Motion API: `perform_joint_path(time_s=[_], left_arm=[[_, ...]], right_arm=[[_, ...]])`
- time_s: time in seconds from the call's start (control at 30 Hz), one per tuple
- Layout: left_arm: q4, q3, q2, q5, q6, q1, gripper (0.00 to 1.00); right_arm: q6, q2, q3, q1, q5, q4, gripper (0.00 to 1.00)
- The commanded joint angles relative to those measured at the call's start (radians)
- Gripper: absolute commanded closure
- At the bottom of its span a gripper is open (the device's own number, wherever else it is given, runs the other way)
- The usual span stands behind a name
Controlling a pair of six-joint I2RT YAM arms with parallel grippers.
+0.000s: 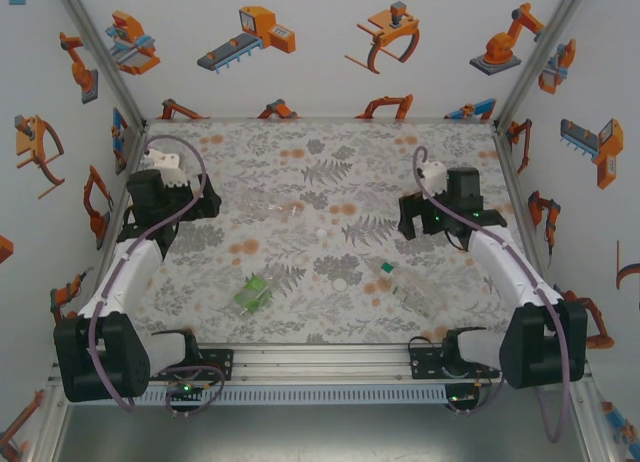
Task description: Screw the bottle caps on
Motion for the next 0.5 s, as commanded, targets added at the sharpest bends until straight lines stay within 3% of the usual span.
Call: perform_joint_path(time_s=[0.0, 0.2, 0.33, 0.47], left_arm=[[-0.141, 0.03, -0.015, 0.074, -0.015, -0.003, 0.03], [-0.12, 0.005, -0.035, 0.03, -0.001, -0.003, 0.03], [-0.093, -0.006, -0.047, 0.024, 0.0, -0.003, 0.03], [-0.091, -0.007, -0.048, 0.023, 0.0, -0.003, 0.03]], right_arm=[[-0.163, -0.019, 0.058, 0.096, -0.035, -0.315, 0.13], [-0.283, 0.035, 0.106, 0.272, 0.046, -0.581, 0.13], [-0.306, 0.086, 0.11, 0.31, 0.107, -0.669, 0.13], [-0.309, 0.1, 0.071, 0.319, 0.121, -0.64, 0.14]])
